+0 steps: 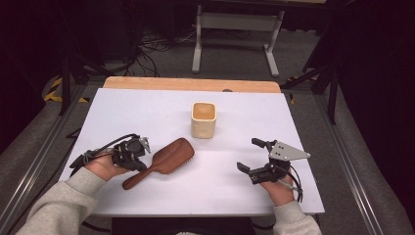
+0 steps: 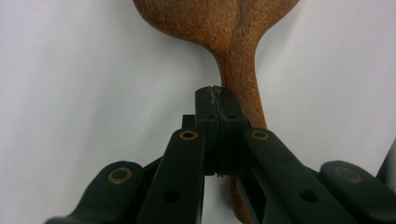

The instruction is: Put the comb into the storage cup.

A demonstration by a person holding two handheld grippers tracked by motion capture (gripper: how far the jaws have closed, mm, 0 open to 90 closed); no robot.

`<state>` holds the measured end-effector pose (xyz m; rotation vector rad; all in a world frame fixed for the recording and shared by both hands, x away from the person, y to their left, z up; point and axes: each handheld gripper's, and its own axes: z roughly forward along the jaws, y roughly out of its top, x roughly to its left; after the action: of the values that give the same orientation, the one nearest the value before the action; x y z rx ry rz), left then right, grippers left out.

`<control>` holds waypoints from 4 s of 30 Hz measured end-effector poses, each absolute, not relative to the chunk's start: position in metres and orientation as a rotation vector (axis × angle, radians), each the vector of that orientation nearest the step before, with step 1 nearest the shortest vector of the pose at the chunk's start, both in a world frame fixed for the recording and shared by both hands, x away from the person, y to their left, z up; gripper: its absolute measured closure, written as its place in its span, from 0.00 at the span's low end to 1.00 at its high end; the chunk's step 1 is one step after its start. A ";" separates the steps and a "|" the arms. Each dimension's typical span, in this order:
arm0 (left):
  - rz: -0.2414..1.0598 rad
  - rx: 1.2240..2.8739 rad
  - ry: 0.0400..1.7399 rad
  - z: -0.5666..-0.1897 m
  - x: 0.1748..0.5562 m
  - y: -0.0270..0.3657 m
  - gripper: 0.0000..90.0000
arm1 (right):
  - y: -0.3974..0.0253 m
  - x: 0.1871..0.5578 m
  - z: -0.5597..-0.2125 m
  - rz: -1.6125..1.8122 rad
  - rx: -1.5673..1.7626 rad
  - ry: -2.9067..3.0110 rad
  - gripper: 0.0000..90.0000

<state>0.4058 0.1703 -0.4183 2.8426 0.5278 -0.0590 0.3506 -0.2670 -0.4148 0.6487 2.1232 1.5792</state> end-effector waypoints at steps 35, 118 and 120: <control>-0.030 2.537 0.815 -0.396 0.381 0.166 0.00 | -0.267 0.349 -0.414 1.584 0.640 2.121 0.01; 0.173 2.645 0.827 -0.430 0.374 0.149 0.81 | -0.265 0.350 -0.416 1.586 0.638 2.137 0.02; 0.176 2.630 0.819 -0.428 0.372 0.150 0.81 | -0.265 0.349 -0.416 1.589 0.640 2.137 0.02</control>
<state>0.3720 0.1498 -0.4281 2.6297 0.8190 0.1758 0.3495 -0.2655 -0.4163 0.6396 2.1368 1.5889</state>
